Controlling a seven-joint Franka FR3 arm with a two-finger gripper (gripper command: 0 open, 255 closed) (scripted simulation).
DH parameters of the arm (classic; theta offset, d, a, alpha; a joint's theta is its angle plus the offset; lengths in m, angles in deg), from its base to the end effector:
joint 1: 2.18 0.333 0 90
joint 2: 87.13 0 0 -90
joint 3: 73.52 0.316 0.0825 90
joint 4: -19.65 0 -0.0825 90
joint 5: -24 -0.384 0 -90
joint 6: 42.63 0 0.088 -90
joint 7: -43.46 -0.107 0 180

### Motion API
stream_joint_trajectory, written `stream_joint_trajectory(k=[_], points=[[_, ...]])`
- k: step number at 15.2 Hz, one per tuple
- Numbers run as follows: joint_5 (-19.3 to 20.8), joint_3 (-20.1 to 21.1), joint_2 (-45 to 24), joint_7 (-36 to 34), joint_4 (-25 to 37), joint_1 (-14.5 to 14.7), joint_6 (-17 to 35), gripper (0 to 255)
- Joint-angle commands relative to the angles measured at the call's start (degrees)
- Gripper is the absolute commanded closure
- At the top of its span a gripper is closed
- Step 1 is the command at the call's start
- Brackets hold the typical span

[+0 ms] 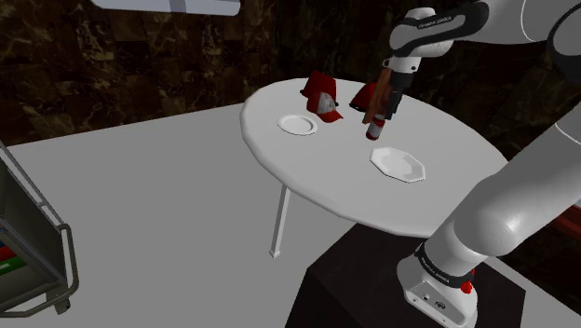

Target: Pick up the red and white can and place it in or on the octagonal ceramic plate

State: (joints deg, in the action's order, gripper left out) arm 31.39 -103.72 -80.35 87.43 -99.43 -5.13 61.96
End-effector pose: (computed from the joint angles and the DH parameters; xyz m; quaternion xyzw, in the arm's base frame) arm 0.4150 -0.2908 0.4610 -0.9897 -0.1184 0.0778 0.0217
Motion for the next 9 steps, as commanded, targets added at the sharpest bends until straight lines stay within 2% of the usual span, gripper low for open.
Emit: stream_joint_trajectory(k=[1, 5, 9], points=[[-2.3, -1.7, -5.2, 4.0, 3.8, -0.6, 0.8, 0], [-7.8, -3.4, -15.7, 11.2, 11.8, -3.1, 1.4, 0], [-13.4, -3.2, -26.3, 17.5, 21.6, -7.4, 0.4, 0]])
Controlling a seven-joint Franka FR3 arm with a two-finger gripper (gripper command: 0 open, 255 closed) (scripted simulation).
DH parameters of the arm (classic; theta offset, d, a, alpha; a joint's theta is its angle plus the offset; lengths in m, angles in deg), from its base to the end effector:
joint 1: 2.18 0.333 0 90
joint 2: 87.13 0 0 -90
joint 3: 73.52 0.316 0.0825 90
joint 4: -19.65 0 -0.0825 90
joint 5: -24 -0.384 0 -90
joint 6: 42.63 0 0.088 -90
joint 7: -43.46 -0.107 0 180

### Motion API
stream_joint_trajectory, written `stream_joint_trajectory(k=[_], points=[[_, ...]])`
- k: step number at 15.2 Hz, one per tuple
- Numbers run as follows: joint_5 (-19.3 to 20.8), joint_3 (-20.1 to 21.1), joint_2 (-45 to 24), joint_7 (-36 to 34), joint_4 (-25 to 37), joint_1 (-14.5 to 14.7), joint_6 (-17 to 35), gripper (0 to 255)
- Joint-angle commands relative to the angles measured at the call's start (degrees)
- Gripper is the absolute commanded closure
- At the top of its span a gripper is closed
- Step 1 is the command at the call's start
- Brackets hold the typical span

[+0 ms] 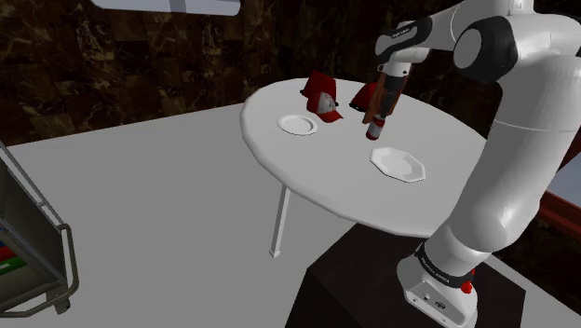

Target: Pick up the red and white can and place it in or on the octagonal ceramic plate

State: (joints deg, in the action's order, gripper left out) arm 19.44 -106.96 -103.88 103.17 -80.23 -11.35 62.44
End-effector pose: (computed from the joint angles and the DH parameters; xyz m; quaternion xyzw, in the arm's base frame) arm 0.4717 -0.3902 0.4175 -0.9865 -0.1386 0.0809 0.0323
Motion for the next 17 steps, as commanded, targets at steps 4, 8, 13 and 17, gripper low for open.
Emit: stream_joint_trajectory(k=[4, 8, 13, 17], points=[[-6.1, 1.5, -13.4, 6.3, 14.3, -6.7, -2.8, 0], [-9.7, 3.7, -24.9, 9.0, 29.8, -13.1, -7.6, 0], [-10.4, 4.3, -27.3, 9.6, 30.2, -14.1, -5.6, 0], [-10.6, 4.4, -27.4, 9.9, 27.4, -13.7, -2.9, 0]])
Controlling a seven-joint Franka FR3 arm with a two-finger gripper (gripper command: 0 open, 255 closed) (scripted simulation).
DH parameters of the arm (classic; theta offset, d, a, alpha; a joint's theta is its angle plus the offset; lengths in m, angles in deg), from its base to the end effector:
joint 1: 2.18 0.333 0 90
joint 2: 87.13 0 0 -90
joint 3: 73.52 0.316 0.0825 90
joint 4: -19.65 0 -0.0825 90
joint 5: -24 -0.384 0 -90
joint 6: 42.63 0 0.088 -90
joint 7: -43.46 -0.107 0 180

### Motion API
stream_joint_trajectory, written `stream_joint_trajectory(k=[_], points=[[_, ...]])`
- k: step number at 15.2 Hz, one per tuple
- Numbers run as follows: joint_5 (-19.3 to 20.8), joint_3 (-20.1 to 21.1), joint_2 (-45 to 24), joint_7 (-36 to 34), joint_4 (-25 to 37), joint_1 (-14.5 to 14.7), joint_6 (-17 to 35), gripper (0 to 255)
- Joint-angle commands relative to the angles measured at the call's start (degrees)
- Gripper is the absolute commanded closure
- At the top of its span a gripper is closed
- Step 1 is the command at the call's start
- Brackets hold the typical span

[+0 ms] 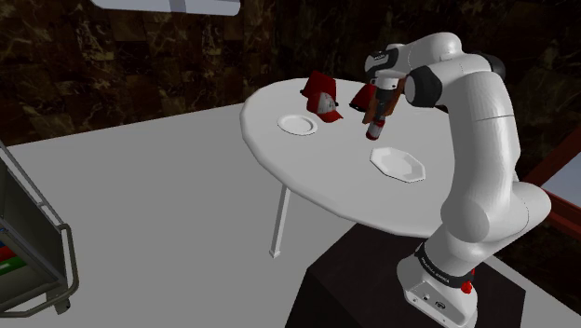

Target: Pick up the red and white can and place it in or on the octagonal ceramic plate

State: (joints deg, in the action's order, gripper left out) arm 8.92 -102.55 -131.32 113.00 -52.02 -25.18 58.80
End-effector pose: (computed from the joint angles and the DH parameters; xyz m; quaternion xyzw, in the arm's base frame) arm 0.5288 -0.4926 0.3264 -0.9822 -0.1621 0.0838 0.0456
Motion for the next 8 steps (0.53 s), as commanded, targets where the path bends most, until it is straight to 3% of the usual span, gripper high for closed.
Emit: stream_joint_trajectory(k=[1, 7, 8], points=[[0.0, 0.0, 0.1, 0.0, -0.8, 0.2, 0.7, 0], [0.0, 0.0, 0.1, 0.0, -0.7, 0.2, 0.7, 0], [0.0, 0.0, 0.1, 0.0, -0.7, 0.2, 0.7, 255]])
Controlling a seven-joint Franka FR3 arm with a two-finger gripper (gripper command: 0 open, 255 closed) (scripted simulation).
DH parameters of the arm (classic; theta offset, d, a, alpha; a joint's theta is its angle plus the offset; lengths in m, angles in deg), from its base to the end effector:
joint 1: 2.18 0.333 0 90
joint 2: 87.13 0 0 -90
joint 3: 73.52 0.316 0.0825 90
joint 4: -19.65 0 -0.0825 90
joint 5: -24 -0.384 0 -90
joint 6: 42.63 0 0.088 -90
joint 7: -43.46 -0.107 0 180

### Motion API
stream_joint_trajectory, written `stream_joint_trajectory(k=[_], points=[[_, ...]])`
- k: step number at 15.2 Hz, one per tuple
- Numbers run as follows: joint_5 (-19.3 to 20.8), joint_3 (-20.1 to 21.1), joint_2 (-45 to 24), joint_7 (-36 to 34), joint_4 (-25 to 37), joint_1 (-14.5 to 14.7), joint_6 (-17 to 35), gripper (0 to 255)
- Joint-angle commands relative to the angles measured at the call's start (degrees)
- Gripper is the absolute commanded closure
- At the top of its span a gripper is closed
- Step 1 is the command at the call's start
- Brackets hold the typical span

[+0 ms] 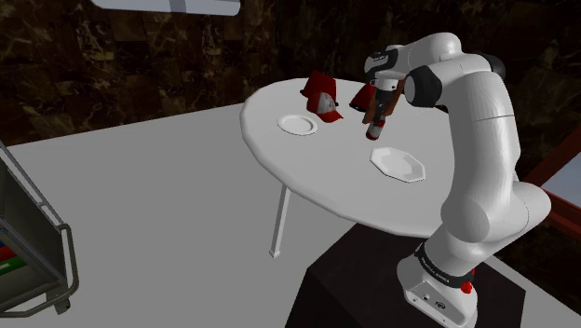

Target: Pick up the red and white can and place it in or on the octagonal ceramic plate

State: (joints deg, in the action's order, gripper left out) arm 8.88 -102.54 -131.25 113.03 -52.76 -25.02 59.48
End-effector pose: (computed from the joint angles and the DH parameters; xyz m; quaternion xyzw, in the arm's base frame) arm 0.5281 -0.4918 0.3225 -0.9822 -0.1621 0.0836 0.0453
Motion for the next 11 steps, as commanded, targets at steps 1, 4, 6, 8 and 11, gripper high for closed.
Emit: stream_joint_trajectory(k=[1, 4, 6, 8, 11], points=[[0.0, 0.0, 0.0, 0.0, 0.0, 0.0, 0.0, 255], [0.0, 0.0, 0.0, 0.0, 0.0, 0.0, 0.0, 255], [0.0, 0.0, 0.0, 0.0, 0.0, 0.0, 0.0, 255], [0.0, 0.0, -0.1, 0.0, 0.0, 0.0, 0.0, 255], [0.2, -0.2, 0.5, -0.1, 0.7, 0.0, -1.2, 255]])
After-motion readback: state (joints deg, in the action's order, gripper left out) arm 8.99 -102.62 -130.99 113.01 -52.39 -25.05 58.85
